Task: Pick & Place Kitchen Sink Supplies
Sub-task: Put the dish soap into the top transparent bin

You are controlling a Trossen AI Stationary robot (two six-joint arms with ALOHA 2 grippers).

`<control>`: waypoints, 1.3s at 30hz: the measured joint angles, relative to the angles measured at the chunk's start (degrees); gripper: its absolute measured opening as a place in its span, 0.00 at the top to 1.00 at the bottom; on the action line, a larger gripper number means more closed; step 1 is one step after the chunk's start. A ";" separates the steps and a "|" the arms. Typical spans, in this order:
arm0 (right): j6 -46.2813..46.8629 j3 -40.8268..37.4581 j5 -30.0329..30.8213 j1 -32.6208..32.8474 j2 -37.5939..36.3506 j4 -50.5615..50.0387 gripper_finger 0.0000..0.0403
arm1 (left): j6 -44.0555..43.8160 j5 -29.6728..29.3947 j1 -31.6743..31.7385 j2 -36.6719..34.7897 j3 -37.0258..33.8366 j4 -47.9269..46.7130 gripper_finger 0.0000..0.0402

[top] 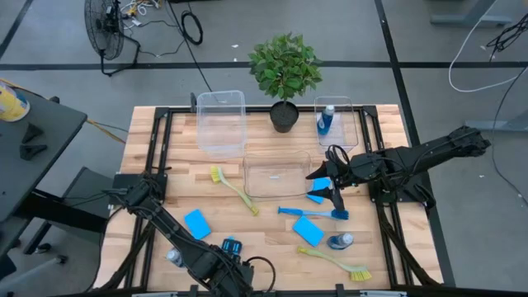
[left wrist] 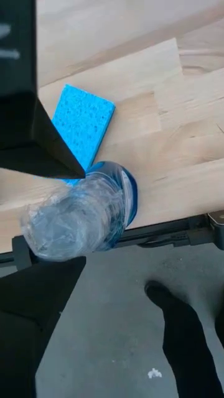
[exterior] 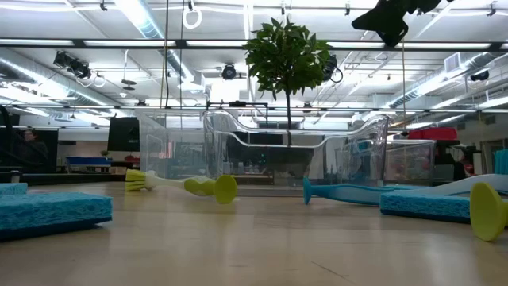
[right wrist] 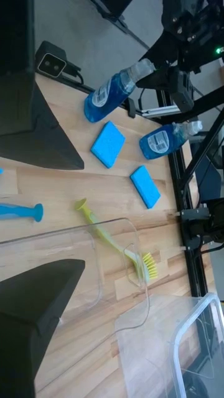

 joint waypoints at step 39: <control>0.02 0.00 0.00 0.01 0.02 0.33 0.38 | 0.04 0.09 2.64 -4.08 0.02 2.20 0.66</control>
